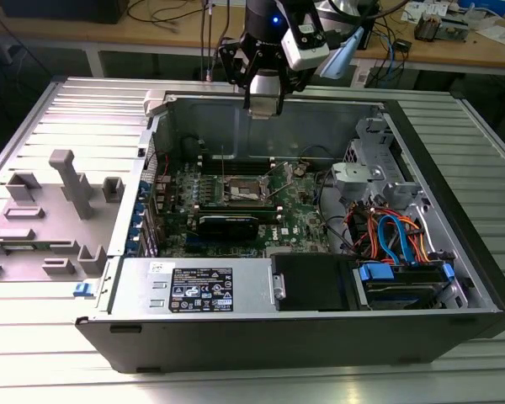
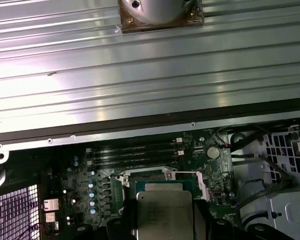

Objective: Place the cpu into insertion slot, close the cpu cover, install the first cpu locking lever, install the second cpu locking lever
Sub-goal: 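Place the cpu into insertion slot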

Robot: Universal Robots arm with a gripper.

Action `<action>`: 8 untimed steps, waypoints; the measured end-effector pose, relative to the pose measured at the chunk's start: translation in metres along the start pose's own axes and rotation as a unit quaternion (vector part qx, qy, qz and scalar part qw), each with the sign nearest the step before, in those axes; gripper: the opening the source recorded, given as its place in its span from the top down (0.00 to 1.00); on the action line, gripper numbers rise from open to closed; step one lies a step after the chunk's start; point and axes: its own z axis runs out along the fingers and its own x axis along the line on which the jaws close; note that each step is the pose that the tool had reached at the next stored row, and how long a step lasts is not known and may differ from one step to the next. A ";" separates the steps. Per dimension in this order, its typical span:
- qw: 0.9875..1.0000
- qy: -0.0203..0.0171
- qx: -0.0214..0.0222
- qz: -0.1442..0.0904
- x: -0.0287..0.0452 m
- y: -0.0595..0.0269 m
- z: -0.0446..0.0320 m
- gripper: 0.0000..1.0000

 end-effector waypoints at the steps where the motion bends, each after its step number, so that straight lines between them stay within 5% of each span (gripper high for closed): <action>1: 1.000 -0.001 0.000 0.007 0.0000 0.0000 0.0003 0.46; 8: 0.999 -0.003 0.000 0.034 -0.0004 -0.0026 0.0023 0.46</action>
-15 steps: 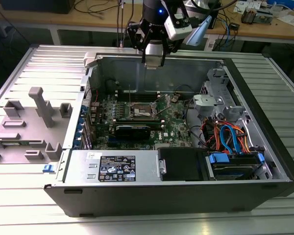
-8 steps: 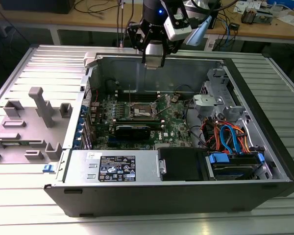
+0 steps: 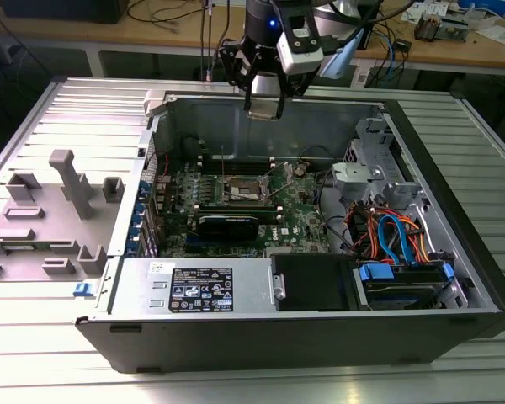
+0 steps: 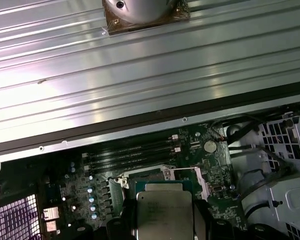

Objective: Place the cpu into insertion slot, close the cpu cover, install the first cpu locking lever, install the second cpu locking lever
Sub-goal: 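Place the cpu into insertion slot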

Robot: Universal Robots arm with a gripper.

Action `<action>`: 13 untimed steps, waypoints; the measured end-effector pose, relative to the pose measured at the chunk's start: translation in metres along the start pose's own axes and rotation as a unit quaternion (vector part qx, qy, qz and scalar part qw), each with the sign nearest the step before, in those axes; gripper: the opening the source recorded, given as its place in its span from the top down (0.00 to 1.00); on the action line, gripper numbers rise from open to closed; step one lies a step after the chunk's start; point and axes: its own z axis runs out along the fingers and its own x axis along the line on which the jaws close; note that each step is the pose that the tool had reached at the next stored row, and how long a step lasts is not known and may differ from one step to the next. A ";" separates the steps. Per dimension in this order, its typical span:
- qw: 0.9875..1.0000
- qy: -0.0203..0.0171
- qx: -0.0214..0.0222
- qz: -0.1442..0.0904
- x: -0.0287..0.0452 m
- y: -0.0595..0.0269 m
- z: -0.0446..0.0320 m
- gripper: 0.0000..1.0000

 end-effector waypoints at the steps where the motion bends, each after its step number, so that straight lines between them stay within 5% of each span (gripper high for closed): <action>1: 1.000 -0.001 0.000 0.005 0.0000 0.0000 0.0003 0.46; 13: 1.000 -0.002 0.000 0.017 0.0000 0.0000 0.0005 0.46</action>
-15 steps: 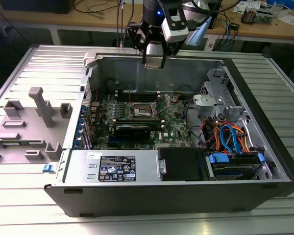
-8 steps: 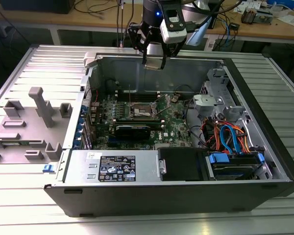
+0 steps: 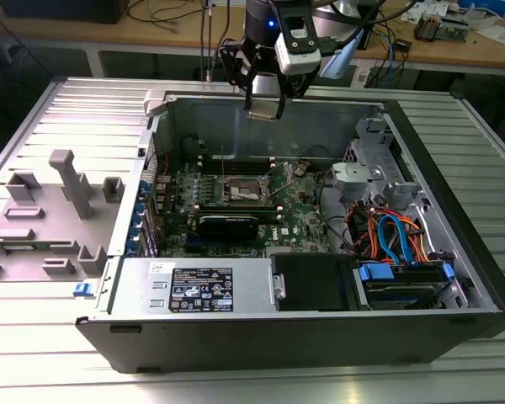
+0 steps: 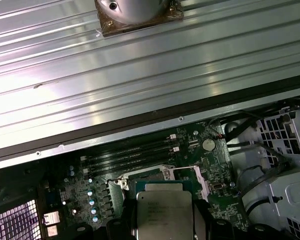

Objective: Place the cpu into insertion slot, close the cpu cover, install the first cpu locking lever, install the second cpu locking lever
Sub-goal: 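Place the cpu into insertion slot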

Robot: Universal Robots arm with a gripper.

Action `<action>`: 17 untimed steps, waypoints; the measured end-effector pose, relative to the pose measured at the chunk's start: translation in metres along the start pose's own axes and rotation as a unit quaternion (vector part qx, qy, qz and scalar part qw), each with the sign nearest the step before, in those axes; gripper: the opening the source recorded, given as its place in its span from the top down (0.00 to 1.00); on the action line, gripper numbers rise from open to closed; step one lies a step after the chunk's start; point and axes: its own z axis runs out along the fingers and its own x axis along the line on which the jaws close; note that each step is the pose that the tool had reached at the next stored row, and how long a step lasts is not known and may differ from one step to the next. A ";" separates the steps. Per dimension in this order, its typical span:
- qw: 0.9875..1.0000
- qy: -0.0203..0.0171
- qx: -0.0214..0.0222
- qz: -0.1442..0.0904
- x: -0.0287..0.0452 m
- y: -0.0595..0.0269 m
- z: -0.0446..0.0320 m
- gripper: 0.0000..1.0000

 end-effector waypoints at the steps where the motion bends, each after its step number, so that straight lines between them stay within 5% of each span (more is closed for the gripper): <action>1: 1.000 0.000 0.000 0.000 0.0000 0.0000 0.0000 0.46; 17: 0.999 -0.004 -0.001 0.049 -0.0002 -0.0007 0.0007 0.46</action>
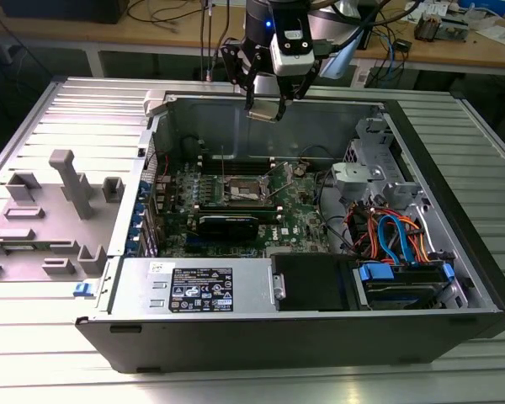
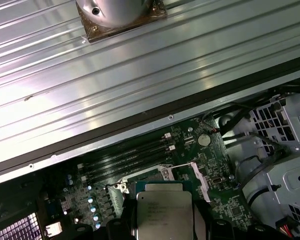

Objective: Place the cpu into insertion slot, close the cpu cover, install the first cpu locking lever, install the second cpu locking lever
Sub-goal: 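Place the cpu into insertion slot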

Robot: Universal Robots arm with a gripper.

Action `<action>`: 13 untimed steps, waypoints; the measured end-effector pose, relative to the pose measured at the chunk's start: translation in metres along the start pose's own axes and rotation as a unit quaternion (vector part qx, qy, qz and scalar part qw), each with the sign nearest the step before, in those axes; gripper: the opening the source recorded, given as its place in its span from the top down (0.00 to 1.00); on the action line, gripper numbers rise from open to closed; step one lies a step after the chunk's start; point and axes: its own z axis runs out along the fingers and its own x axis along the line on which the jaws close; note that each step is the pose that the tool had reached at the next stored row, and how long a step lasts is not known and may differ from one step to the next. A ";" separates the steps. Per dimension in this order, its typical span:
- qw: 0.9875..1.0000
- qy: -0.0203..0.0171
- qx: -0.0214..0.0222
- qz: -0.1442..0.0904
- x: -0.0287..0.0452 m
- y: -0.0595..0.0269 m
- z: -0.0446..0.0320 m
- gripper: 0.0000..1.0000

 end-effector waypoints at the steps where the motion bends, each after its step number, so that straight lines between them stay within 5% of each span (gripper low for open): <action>1: 1.000 0.000 0.000 0.000 0.0000 0.0000 0.0000 0.46; 11: 1.000 0.000 0.000 0.000 0.0000 0.0000 0.0000 0.46; 13: 1.000 -0.001 0.000 0.017 -0.0001 -0.0004 0.0002 0.46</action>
